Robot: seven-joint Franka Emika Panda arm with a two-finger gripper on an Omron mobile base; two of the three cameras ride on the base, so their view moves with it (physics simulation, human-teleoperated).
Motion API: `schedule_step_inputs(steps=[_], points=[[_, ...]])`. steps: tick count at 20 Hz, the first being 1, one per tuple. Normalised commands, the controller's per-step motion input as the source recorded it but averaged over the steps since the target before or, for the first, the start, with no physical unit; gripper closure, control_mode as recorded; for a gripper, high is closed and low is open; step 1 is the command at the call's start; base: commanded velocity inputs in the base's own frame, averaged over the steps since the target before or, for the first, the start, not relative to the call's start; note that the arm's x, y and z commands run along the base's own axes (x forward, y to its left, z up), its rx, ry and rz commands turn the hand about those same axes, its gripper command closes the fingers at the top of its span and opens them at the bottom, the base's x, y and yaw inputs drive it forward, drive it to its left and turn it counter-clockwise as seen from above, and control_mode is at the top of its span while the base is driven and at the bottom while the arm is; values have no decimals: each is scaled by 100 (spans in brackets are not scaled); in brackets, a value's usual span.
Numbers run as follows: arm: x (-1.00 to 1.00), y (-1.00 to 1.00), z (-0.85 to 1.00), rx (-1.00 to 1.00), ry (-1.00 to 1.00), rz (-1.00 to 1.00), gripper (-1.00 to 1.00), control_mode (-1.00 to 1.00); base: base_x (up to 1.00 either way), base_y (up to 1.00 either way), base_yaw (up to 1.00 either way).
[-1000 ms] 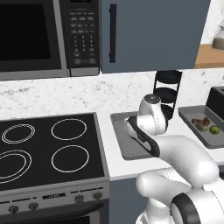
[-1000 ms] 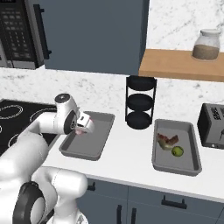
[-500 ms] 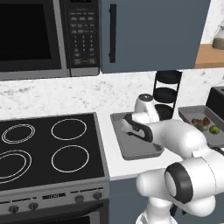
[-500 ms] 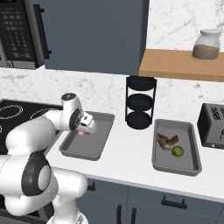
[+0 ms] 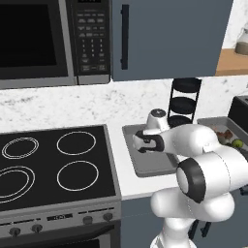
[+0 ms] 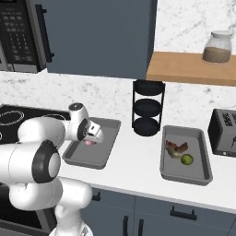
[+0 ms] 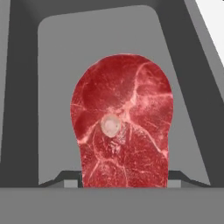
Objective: Place one lime and one steak in each tupperware on the nearby counter, to pack two identical lunches.
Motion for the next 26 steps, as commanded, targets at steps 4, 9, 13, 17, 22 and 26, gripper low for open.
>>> schedule_step_inputs(steps=[4, 9, 13, 17, 22, 26], points=[[25, 0, -25, 0, 0, -1, 100, -100, 0, 0, 0], [33, 3, -10, 0, 0, -3, -100, -100, 0, 0, 0], [29, 0, 0, 0, -6, -2, -100, -100, 0, 0, 0], [4, 0, 18, 0, -5, -3, -100, -100, 0, 0, 0], [-56, -16, 73, 0, -12, -1, -100, -100, 0, 0, 0], [-92, -44, 100, 2, -5, 0, -100, -100, 0, 0, 0]])
